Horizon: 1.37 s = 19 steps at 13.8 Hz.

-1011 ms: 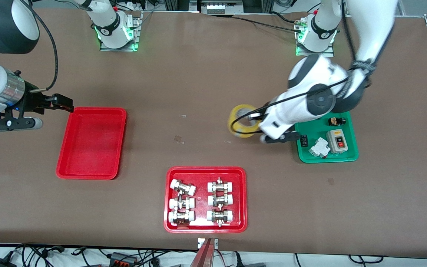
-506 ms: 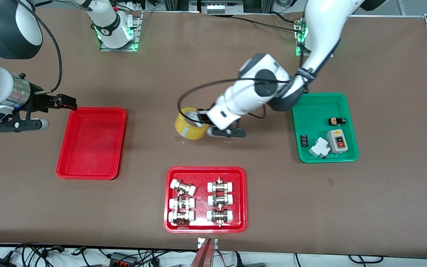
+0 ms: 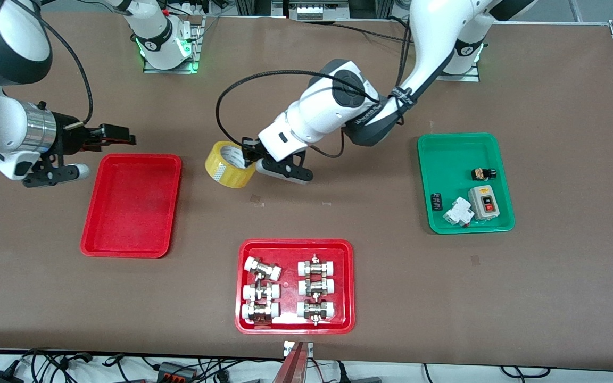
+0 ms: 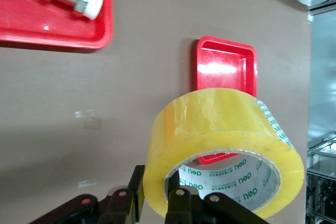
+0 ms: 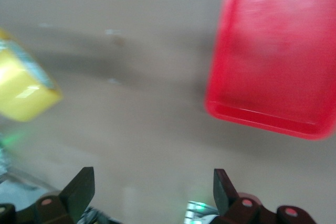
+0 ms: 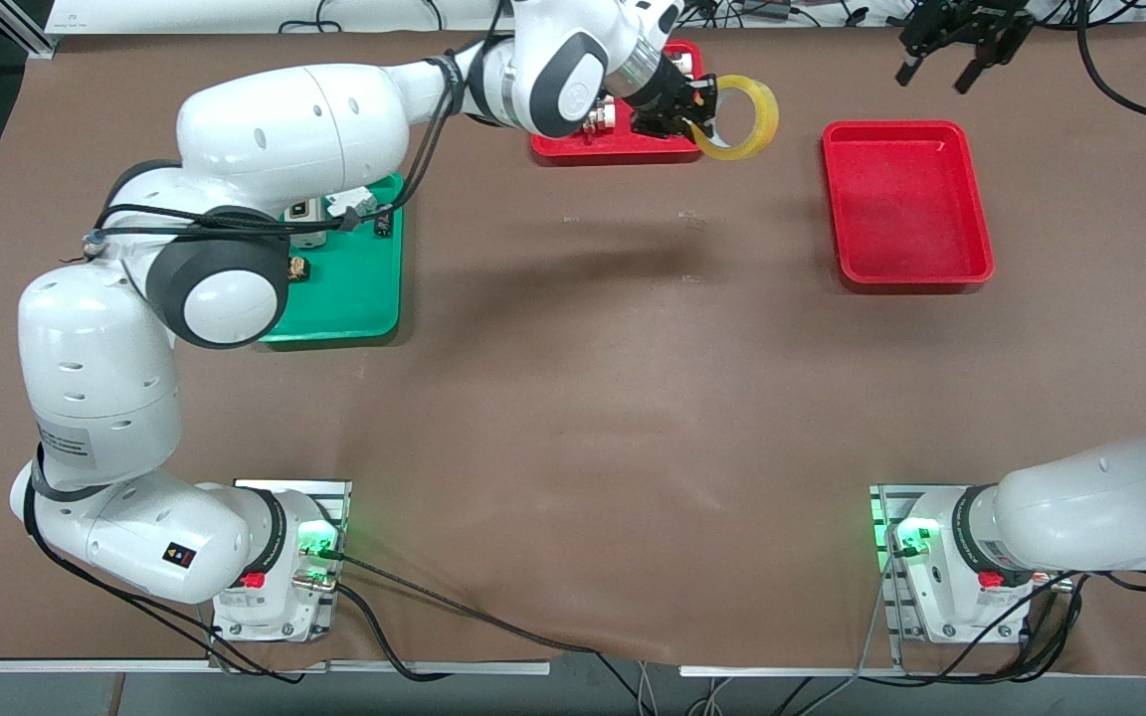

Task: Left arm passes tape to right arm into tray
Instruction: 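Lift the tape with the left gripper and carry it toward the right gripper, then grasp the tape with the right gripper while the left gripper holds it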

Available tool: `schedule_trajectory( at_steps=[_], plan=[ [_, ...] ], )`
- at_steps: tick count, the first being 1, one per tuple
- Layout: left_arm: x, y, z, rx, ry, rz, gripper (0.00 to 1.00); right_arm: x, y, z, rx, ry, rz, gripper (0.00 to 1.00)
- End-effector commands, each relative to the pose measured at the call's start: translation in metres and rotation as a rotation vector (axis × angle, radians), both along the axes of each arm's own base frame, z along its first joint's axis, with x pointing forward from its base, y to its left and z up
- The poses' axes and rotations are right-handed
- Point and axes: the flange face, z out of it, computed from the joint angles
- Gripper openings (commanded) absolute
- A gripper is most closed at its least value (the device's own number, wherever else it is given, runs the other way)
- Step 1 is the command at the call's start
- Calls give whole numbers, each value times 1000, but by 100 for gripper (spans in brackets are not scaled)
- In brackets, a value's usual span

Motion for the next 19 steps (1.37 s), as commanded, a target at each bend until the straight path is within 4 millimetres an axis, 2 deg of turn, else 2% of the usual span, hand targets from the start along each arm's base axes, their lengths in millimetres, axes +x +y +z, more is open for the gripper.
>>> schedule_trajectory(
  at_steps=[1, 4, 6, 7, 9, 12, 13, 14, 15, 19],
  plan=[
    [0, -18, 8, -54, -27, 6, 1, -1, 5, 10, 255, -2, 29, 100],
    [1, -17, 5, -39, -31, -8, 1, 13, 26, 5, 380, -68, 31, 100],
    [8, -10, 3, 7, -43, -30, 1, 21, 48, -16, 400, -100, 72, 100],
    [12, -9, 9, 44, -29, -55, 1, 23, 55, -25, 413, -106, 73, 100],
    [15, -14, 15, 52, -3, -75, 1, 29, 79, -46, 415, -111, 80, 100],
    [17, -17, 8, 58, -5, -77, 1, 35, 106, -67, 405, -135, 81, 100],
    [18, -17, 0, 62, 1, -76, 1, 35, 113, -71, 407, -133, 83, 100],
    [22, -17, 0, 64, -8, -68, 1, 34, 119, -71, 423, -129, 83, 100],
    [19, -22, -4, 69, -11, -74, 1, 34, 119, -70, 424, -130, 83, 100],
    [24, -20, -7, 81, -24, -68, 1, 35, 119, -82, 422, -113, 79, 100]
  ],
)
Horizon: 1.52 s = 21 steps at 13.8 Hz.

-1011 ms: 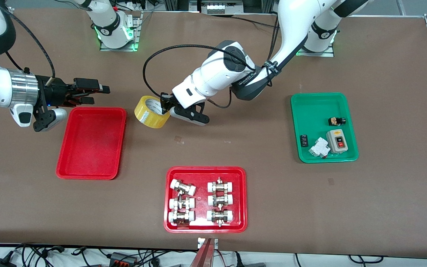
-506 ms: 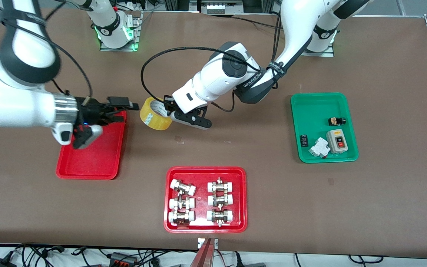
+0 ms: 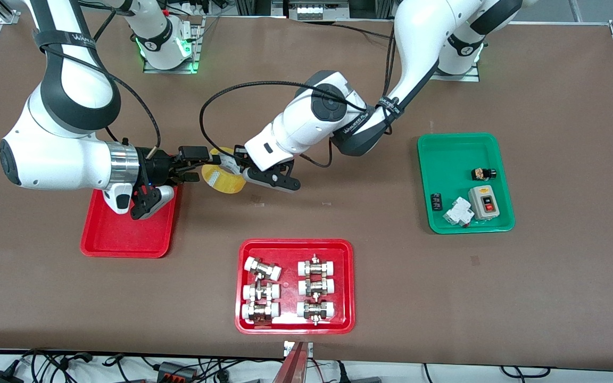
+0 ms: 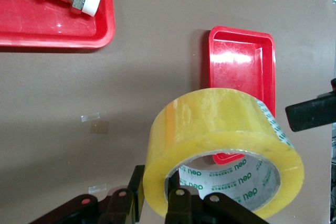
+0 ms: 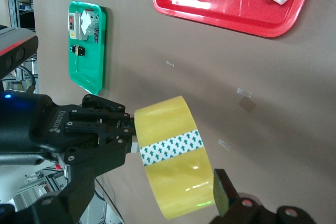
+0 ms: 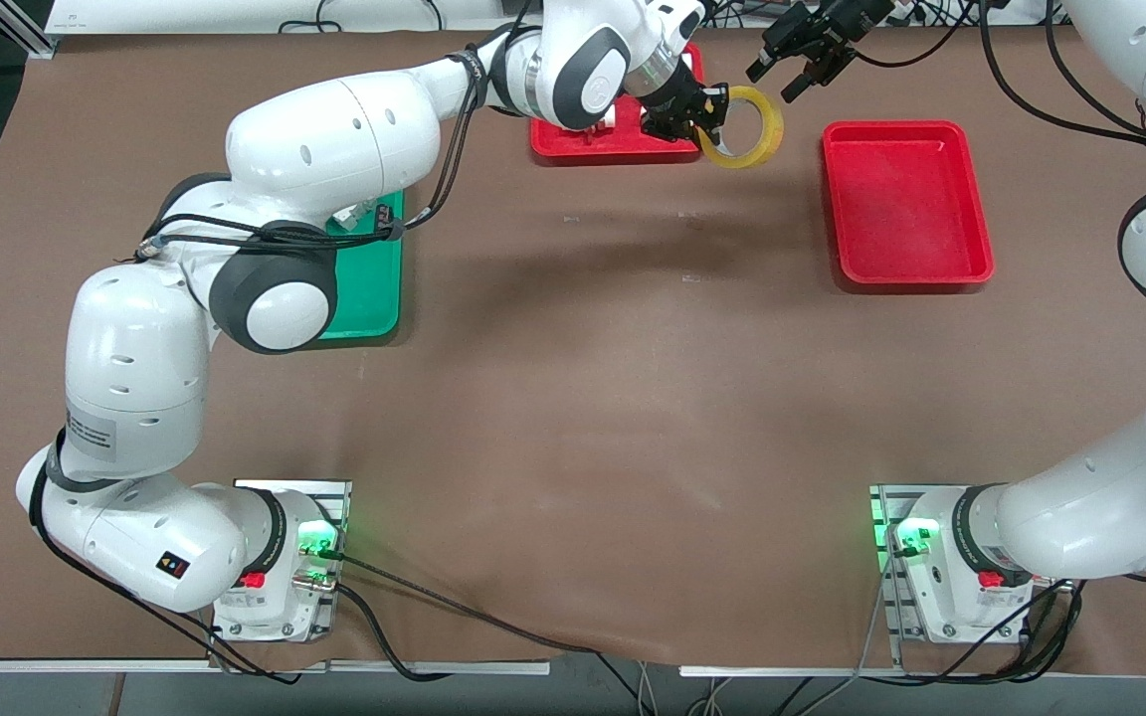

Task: Left arm passes tape to right arm into tray
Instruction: 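Grasp the tape with the right gripper while the left gripper holds it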

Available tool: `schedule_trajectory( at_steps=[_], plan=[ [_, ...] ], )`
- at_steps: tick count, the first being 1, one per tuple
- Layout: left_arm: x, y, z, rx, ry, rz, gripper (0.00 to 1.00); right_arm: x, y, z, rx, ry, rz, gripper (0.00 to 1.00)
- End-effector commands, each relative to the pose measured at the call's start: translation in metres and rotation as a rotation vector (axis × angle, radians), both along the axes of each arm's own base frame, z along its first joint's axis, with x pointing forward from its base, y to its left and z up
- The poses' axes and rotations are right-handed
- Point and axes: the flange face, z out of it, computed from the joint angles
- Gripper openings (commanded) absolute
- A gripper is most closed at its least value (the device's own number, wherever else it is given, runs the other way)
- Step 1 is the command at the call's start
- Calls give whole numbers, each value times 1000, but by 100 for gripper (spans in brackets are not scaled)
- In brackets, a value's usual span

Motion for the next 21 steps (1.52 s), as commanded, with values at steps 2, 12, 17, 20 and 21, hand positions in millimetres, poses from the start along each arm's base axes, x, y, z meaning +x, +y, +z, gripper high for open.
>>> schedule_trajectory(
  at_steps=[2, 12, 17, 20, 21],
  plan=[
    [7, -6, 12, -11, -43, -11, 1, 3, 2, -17, 20, -9, 3, 100],
    [7, -7, 9, -10, -44, -12, 1, 3, 8, -14, 10, -37, 23, 0],
    [11, -3, 13, -3, -58, -5, 15, 4, 7, -12, 12, -43, 23, 0],
    [27, 15, 19, 30, -112, 1, 100, 6, 7, -6, 12, -48, 15, 0],
    [31, 19, 24, 25, -115, 10, 100, 6, 7, -6, 11, -46, 13, 0]
  ],
)
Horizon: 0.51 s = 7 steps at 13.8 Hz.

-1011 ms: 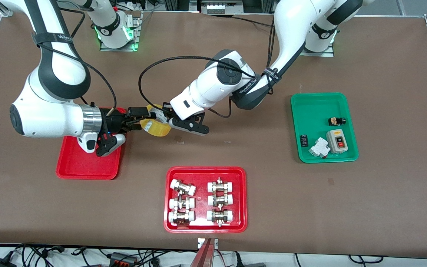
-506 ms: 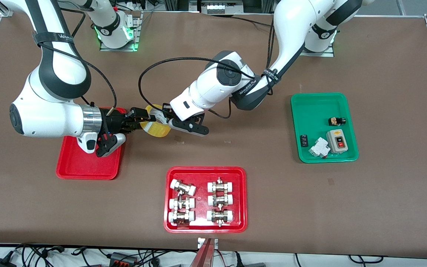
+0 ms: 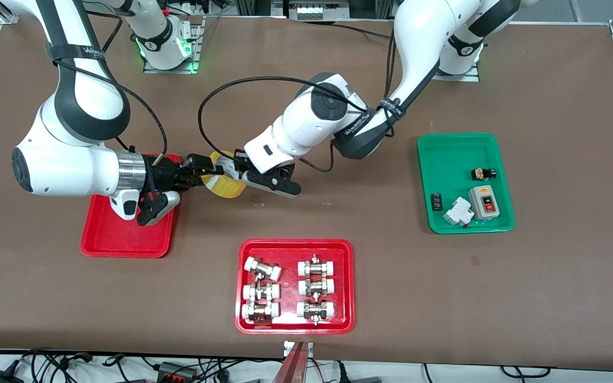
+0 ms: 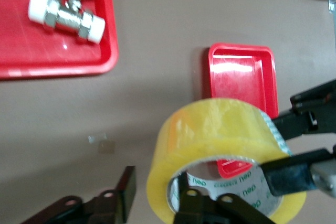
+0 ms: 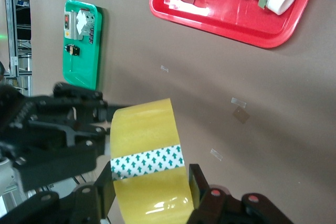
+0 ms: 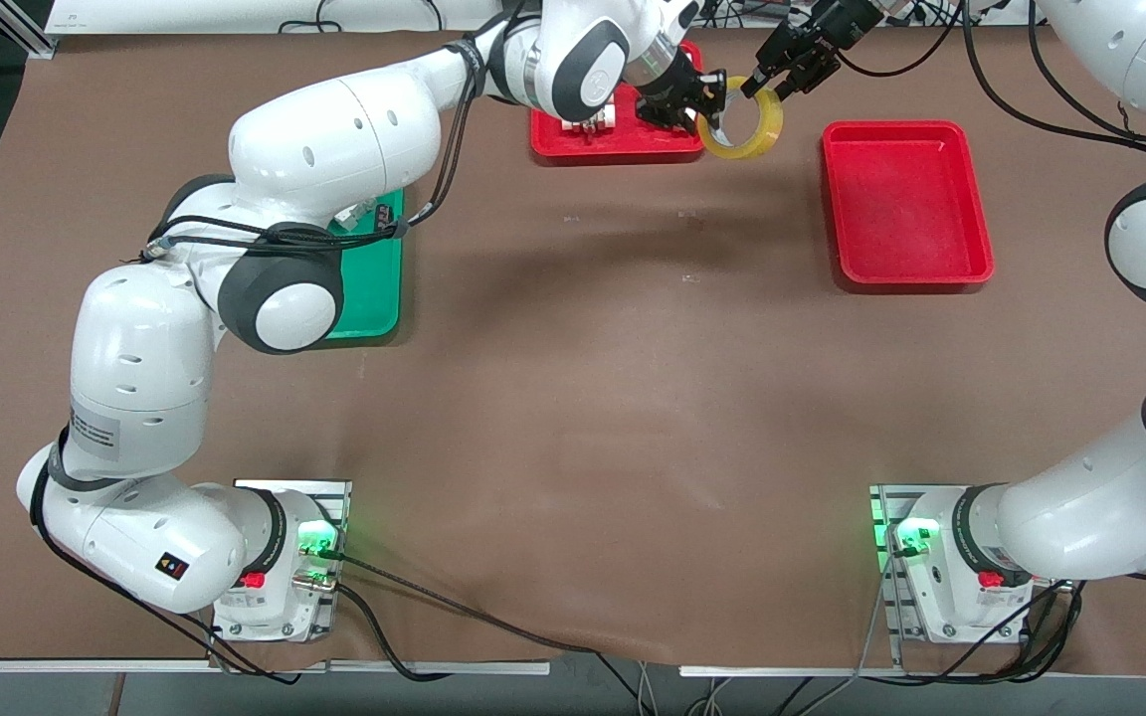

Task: Left arm passes tape to right arm into tray
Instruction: 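Grasp the tape with the right gripper while the left gripper holds it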

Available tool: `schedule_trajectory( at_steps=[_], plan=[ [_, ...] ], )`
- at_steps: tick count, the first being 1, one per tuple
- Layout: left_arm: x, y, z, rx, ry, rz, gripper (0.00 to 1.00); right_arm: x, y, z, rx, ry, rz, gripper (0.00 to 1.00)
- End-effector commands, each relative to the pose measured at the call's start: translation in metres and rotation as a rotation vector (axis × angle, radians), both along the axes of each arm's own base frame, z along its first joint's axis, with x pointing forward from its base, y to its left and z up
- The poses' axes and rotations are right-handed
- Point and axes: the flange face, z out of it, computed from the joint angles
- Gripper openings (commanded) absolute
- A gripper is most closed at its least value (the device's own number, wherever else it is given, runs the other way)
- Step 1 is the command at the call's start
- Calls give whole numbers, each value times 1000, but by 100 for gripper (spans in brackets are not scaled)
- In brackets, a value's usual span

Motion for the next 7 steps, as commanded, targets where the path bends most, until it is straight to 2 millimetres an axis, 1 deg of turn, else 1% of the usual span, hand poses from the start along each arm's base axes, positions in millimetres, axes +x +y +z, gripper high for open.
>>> schedule_trajectory(
  at_steps=[1, 2, 3, 4, 5, 6, 7],
  plan=[
    [23, 23, 20, 1, -34, 34, 100, 0, 1, 11, 11, -3, -18, 0],
    [34, 39, 29, -9, -33, 61, 100, 3, -8, 12, 10, -6, -29, 0],
    [41, 52, 36, -12, -28, 76, 100, 8, -25, 8, 8, -4, -44, 0],
    [43, 60, 32, 0, -20, 82, 100, 12, -57, 1, 10, 24, -70, 0],
    [51, 75, 31, 12, -15, 100, 100, 11, -81, -3, 26, 51, -50, 0],
    [51, 90, 32, 38, -3, 107, 100, 13, -117, -18, 48, 70, -41, 0],
    [48, 109, 37, 79, 16, 109, 100, 14, -144, -38, 75, 76, -20, 0]
  ],
)
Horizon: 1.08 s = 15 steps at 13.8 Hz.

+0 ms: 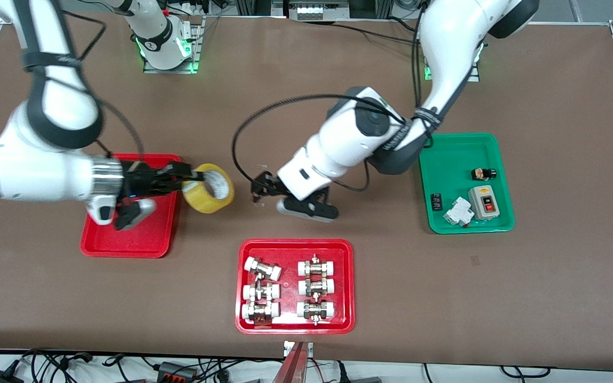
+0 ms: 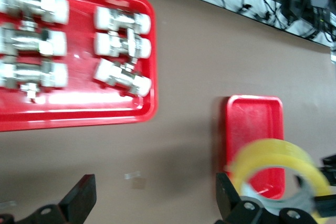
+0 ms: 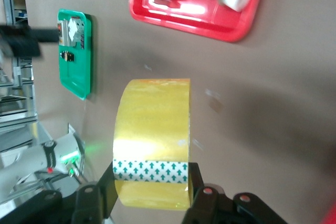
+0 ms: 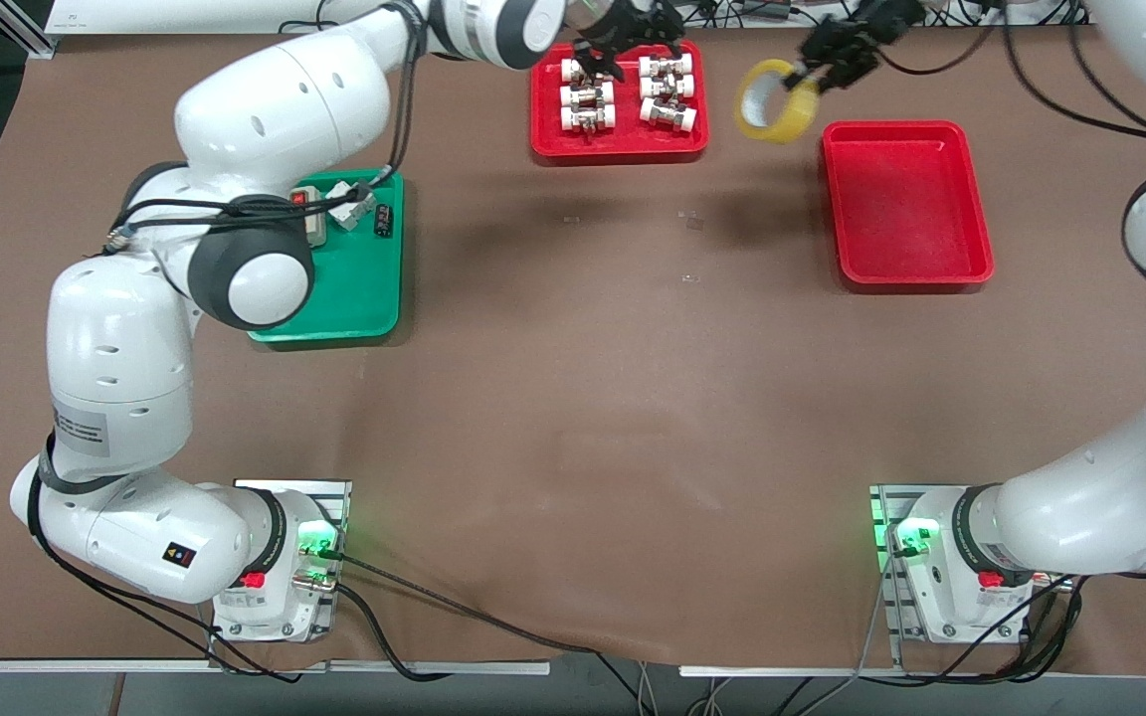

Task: Left arm passes tape to right arm into tray
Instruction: 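Lower the tape into the empty red tray while the left gripper withdraws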

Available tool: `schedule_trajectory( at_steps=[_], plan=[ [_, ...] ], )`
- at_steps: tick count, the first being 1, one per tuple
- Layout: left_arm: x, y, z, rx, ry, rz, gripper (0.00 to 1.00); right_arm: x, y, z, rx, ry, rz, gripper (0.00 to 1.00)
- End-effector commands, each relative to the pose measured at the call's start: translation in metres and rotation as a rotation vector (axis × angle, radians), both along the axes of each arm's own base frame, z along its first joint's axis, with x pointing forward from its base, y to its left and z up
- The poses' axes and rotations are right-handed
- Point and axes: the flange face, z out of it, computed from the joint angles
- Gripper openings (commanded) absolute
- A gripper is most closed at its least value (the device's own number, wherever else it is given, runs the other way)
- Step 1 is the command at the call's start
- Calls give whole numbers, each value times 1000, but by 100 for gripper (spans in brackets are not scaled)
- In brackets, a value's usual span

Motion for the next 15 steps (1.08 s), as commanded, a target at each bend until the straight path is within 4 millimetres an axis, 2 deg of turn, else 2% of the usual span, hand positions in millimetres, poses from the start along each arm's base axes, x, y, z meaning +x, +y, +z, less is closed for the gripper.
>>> schedule_trajectory(
  at_steps=[1, 2, 3, 4, 5, 6, 7, 8, 10, 12, 13, 14, 15],
  plan=[
    [-13, 57, 21, 118, 54, 7, 100, 1, -79, -39, 87, 18, 41, 0],
    [-15, 84, 28, 174, 105, 10, 100, -1, -111, -62, 114, 28, 55, 0],
    [-19, 110, 30, 248, 204, 4, 100, -4, -135, -80, 131, 19, 79, 0],
    [-21, 145, 22, 337, 344, -17, 100, -8, -161, -104, 142, 9, 98, 0],
    [-23, 177, 18, 403, 456, -27, 100, -11, -180, -117, 158, -3, 109, 0],
    [-29, 198, 27, 446, 516, -30, 100, -15, -196, -136, 187, -7, 114, 0],
    [-35, 212, 30, 475, 566, -29, 100, -17, -204, -146, 198, -9, 118, 0],
    [-34, 241, 29, 503, 641, -14, 100, -20, -213, -154, 194, -13, 130, 0],
    [-27, 318, 23, 518, 783, 53, 100, -24, -225, -175, 201, -23, 152, 0],
    [-32, 368, 24, 542, 895, 86, 100, -27, -230, -192, 192, -34, 177, 1],
    [-37, 386, 41, 575, 896, 125, 100, -26, -234, -197, 170, -53, 198, 10],
    [-47, 394, 67, 608, 857, 157, 100, -26, -234, -200, 165, -72, 221, 30],
    [-51, 404, 84, 628, 834, 183, 100, -24, -234, -200, 159, -97, 241, 53]
  ],
)
